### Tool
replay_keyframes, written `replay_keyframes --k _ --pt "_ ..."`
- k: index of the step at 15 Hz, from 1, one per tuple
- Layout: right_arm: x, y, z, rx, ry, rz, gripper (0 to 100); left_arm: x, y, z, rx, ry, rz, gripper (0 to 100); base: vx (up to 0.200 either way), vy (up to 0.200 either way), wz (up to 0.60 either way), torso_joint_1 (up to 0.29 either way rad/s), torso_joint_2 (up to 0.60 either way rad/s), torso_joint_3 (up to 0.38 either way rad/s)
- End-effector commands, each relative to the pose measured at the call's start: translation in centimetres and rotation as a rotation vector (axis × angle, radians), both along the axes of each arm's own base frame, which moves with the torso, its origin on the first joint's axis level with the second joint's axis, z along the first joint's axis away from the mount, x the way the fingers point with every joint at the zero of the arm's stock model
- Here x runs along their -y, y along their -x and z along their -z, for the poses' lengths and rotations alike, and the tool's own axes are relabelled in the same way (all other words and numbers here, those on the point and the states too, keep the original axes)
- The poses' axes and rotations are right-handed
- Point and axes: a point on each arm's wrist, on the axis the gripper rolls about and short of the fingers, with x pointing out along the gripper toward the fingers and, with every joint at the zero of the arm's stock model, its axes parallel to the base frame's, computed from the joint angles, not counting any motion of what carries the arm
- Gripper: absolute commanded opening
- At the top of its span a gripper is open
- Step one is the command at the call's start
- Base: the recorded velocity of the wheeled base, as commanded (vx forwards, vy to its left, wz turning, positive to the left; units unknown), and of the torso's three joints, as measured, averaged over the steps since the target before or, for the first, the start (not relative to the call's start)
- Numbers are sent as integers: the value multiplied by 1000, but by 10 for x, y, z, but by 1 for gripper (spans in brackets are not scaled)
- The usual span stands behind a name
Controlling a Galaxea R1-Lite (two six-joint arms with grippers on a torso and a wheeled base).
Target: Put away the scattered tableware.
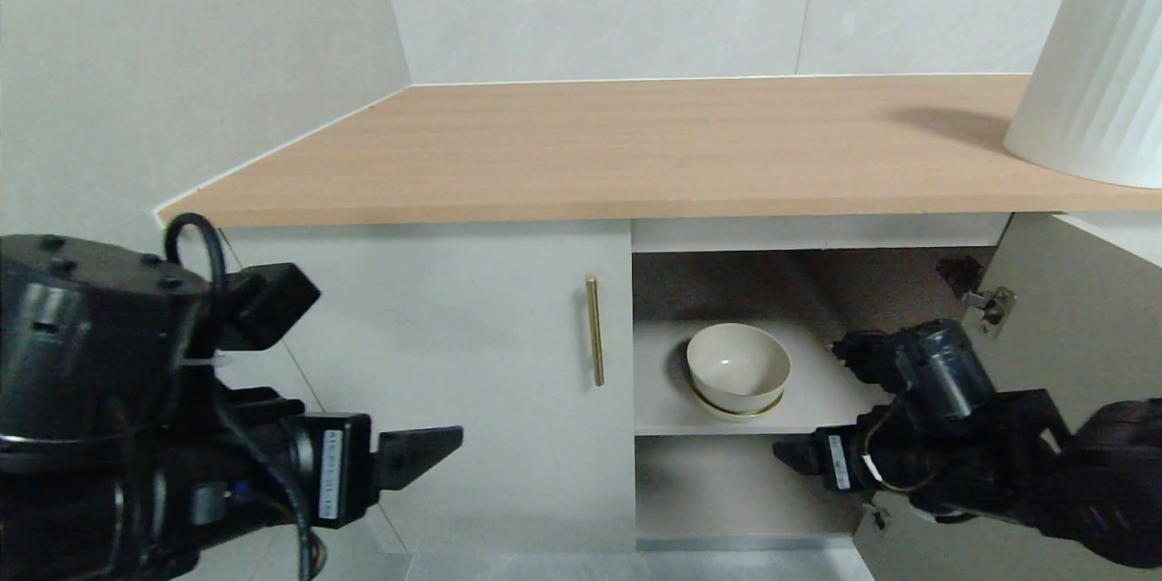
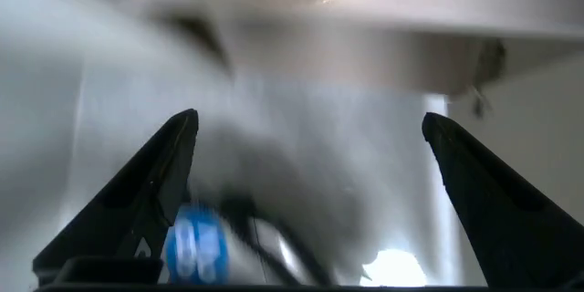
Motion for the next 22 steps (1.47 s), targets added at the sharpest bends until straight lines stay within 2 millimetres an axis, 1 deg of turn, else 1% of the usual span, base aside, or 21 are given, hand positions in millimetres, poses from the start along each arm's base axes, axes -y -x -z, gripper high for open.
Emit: replay_keyframes --k 1,3,4,5,6,7,9,13,22 --pt "18 55 -57 58 -25 -122 100 -32 24 -9 75 29 -28 100 0 0 0 0 0 0" --pt "20 57 -83 94 -91 -81 100 -34 25 -10 88 23 -27 100 0 0 0 0 0 0" --pt "23 58 -89 82 -128 -42 100 -33 23 -12 99 20 -19 100 0 0 0 0 0 0" --pt "25 55 -88 51 -123 -12 100 -30 18 -11 113 12 -9 100 0 0 0 0 0 0" --pt "25 55 -88 51 -123 -12 100 -30 18 -11 113 12 -9 100 0 0 0 0 0 0" --pt "26 55 -87 29 -104 -4 100 -24 11 0 83 -10 7 100 0 0 0 0 0 0" --pt "28 58 -91 42 -111 -3 100 -20 9 6 54 -25 24 100 0 0 0 0 0 0" --pt "28 58 -89 8 -90 -2 100 -15 8 9 39 -34 45 100 0 0 0 0 0 0" --pt "27 56 -85 -17 -69 -5 100 -11 7 12 25 -43 58 100 -200 0 0 4 2 4"
